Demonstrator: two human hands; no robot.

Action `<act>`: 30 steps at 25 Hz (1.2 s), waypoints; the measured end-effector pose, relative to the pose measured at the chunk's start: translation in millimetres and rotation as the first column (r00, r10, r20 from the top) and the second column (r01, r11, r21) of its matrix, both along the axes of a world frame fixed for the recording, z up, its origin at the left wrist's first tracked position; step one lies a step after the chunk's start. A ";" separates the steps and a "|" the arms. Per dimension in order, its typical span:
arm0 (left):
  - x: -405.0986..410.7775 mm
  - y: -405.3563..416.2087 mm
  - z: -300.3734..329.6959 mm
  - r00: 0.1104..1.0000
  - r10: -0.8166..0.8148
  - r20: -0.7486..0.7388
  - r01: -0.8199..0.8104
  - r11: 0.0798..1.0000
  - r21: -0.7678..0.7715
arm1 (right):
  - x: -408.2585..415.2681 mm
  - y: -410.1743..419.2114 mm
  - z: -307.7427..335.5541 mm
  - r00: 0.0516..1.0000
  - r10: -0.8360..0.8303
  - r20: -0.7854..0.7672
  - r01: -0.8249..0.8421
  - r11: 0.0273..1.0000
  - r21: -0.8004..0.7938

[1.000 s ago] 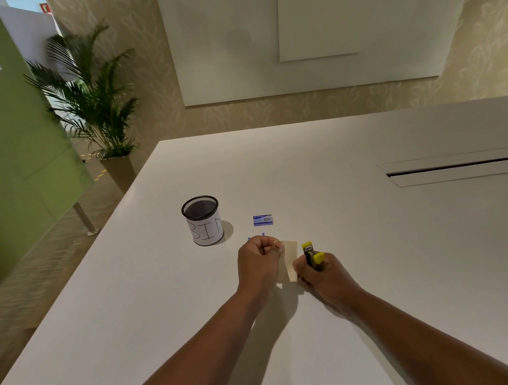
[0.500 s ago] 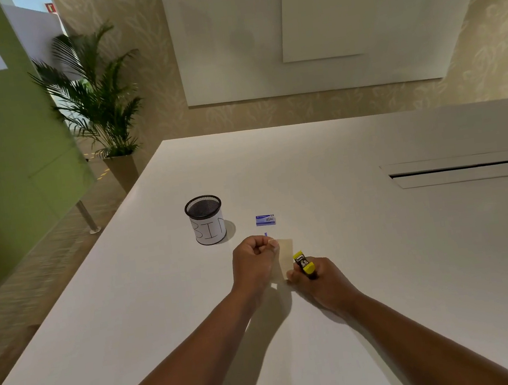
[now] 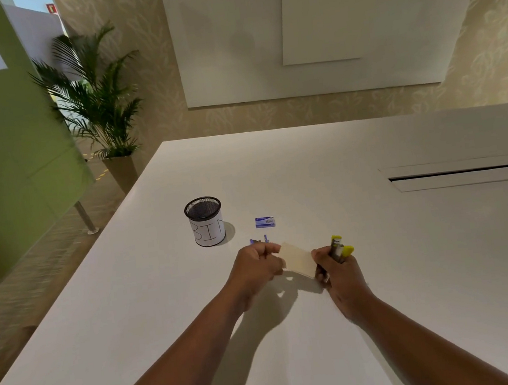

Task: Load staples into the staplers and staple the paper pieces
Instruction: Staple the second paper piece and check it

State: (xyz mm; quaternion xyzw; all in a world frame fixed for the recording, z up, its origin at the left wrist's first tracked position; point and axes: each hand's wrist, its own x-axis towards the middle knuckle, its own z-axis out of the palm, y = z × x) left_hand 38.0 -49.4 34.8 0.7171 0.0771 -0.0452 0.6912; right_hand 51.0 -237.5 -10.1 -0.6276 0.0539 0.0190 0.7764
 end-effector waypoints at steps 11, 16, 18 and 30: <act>3.2 2.9 7.4 0.990 0.141 0.028 -0.141 0.990 0.001 | -2.9 1.9 9.1 0.999 0.046 -0.009 -0.045 0.998 0.040; 4.1 1.8 19.2 0.968 0.245 0.053 -0.231 0.954 -0.188 | -9.1 8.1 25.1 0.981 0.146 -0.131 -0.137 0.988 0.074; 5.2 0.9 21.0 0.964 0.251 0.092 -0.231 0.955 -0.186 | -14.3 13.1 30.3 0.978 0.168 -0.126 -0.156 0.982 0.105; 2.0 -6.4 15.7 0.982 0.102 0.156 -0.091 0.993 -0.075 | -12.3 23.4 45.7 0.969 0.243 -0.041 -0.235 0.962 0.139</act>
